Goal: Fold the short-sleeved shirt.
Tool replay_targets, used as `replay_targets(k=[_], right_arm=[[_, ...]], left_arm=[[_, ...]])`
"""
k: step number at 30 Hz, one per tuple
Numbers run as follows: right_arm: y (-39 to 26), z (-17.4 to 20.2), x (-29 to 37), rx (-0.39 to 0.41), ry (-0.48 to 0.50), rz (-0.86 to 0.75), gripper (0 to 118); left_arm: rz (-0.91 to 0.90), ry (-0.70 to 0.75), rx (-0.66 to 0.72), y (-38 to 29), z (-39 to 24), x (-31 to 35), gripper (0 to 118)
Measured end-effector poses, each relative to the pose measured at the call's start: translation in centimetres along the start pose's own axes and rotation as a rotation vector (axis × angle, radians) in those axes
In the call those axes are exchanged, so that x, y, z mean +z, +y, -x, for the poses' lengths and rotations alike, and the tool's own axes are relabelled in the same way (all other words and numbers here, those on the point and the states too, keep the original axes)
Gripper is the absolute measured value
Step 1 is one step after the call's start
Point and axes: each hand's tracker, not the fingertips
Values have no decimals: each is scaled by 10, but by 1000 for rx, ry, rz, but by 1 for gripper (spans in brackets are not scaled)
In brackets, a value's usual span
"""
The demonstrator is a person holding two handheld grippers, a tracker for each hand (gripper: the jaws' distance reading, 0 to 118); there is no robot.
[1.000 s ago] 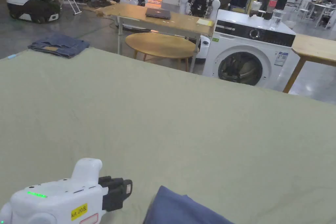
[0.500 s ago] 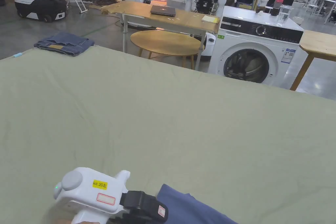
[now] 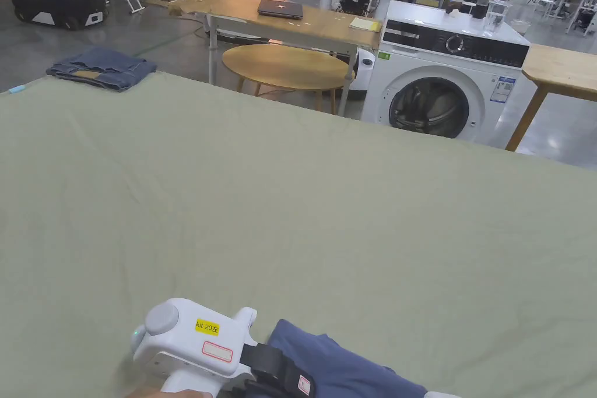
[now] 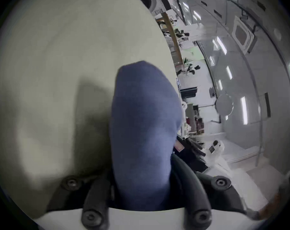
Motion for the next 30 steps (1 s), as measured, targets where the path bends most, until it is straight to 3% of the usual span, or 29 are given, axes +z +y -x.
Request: replay_targets(k=[8, 14, 23, 30], right_arm=[[4, 11, 7, 108, -52, -61, 0], [31, 14, 23, 120, -47, -224, 0], [88, 26, 38, 109, -26, -464, 0], [116, 26, 42, 101, -36, -505, 0]], left_arm=[[-12, 4, -15, -6, -10, 14, 15], [-43, 34, 2, -7, -21, 64, 15], [-164, 199, -38, -1, -33, 216, 15], [-198, 398, -11, 11, -37, 340, 15]])
